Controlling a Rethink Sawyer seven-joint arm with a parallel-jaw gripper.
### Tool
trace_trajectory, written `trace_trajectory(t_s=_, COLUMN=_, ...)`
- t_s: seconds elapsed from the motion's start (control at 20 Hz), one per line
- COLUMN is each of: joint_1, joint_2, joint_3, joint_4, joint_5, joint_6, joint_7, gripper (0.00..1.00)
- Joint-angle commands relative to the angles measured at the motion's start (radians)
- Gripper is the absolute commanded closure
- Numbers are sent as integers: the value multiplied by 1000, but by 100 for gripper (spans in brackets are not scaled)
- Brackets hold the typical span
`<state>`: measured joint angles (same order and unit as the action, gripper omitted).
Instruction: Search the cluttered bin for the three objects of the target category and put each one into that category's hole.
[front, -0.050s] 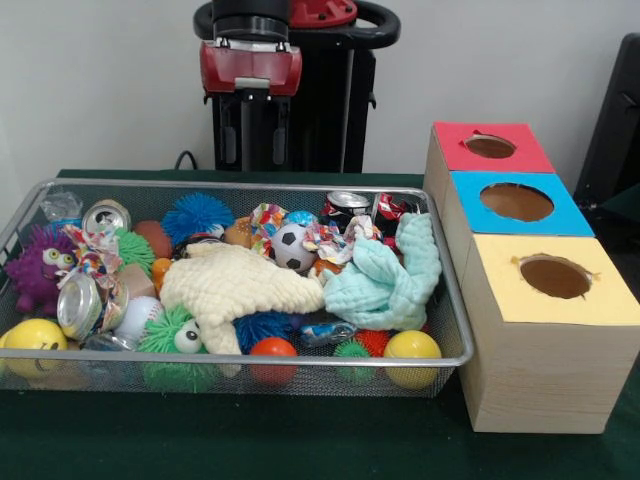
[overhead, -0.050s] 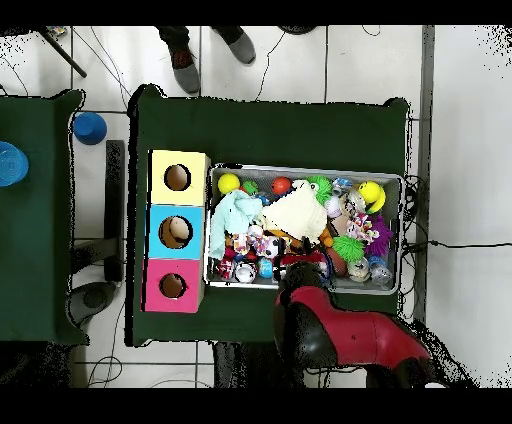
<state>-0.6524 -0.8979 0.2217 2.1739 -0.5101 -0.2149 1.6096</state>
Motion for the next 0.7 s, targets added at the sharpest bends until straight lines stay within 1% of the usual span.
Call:
trace_trajectory(t_s=0.05, joint_1=32, joint_2=25, joint_3=47, joint_4=-22, joint_5=60, joint_6=38, joint_7=192, gripper=0)
trace_trajectory(t_s=0.7, joint_1=139, joint_2=110, joint_3=-39, joint_4=-71, joint_5=127, joint_6=-48, joint_7=201, gripper=0)
